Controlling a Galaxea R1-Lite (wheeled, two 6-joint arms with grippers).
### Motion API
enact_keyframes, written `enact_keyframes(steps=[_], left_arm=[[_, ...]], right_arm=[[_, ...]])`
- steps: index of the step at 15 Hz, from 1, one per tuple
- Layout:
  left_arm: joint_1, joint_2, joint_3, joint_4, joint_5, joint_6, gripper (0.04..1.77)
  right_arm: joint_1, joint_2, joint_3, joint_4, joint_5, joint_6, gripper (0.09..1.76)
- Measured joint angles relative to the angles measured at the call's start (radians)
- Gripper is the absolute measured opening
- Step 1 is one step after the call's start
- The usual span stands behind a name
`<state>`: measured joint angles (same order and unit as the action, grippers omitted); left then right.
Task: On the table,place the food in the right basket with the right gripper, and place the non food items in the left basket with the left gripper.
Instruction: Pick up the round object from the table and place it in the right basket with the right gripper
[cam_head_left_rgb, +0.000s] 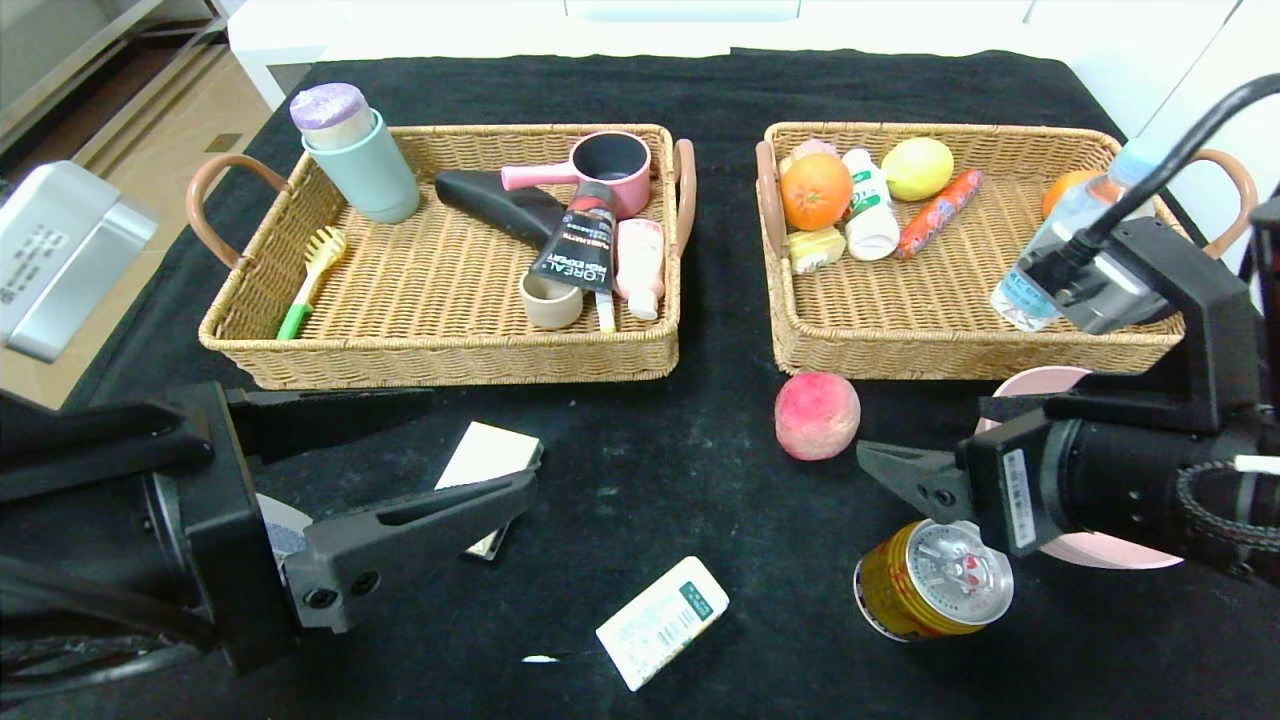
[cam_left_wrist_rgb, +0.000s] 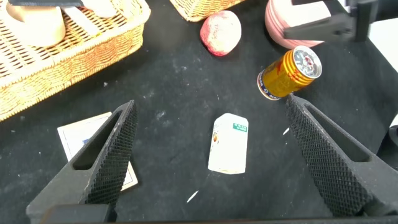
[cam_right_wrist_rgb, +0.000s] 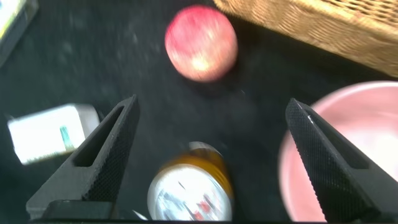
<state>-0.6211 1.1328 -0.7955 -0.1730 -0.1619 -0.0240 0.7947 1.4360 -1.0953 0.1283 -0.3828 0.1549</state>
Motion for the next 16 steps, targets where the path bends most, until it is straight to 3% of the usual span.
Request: enact_keyframes(steps=[9, 16], left_arm=[[0.000, -0.004, 0.000, -0.004, 0.002, 0.004, 1.72], [0.000, -0.010, 0.000, -0.005, 0.002, 0.008, 1.72]], right_arm=[[-0.010, 0.231, -0.190, 0.000, -0.148, 0.237, 1.71], [-0.021, 0.314, -0.247, -0.007, -0.159, 0.243, 1.71]])
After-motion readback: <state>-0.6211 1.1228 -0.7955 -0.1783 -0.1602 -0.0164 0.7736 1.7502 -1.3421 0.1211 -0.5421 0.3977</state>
